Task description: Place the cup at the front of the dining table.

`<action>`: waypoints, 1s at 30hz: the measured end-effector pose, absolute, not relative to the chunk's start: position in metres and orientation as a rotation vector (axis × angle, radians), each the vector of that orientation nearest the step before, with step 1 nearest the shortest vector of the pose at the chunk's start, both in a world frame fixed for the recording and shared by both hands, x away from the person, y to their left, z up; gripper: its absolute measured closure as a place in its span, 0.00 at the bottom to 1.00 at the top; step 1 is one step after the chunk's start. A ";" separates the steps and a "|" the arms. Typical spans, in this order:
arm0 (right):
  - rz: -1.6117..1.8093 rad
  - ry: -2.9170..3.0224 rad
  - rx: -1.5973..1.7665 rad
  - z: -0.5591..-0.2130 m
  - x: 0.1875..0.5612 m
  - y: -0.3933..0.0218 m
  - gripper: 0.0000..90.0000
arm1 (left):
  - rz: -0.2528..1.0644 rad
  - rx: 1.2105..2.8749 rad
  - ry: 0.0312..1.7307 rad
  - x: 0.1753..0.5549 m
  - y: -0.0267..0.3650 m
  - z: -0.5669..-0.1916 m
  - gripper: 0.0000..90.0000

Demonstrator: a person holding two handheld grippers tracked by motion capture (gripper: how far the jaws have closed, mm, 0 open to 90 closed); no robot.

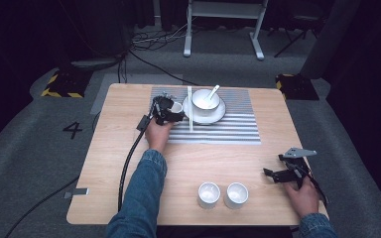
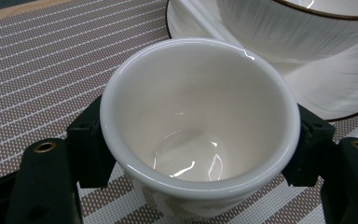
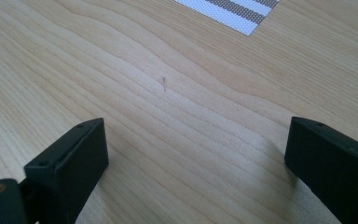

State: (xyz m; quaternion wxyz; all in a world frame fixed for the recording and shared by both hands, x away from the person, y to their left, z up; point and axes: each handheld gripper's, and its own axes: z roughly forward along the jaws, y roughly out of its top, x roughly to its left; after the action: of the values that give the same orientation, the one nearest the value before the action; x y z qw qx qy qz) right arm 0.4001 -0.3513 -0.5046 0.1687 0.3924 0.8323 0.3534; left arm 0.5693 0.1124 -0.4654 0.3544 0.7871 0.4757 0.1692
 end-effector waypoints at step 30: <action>1.005 2.367 1.116 -0.505 0.400 -0.351 0.07 | 0.517 2.091 1.179 0.551 0.115 -0.450 0.21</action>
State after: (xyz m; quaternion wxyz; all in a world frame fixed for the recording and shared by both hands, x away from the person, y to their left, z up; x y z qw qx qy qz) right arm 0.4001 -0.3513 -0.5046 0.1686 0.3924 0.8323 0.3534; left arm 0.5509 0.1148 -0.4505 0.3363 0.8018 0.4523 0.1984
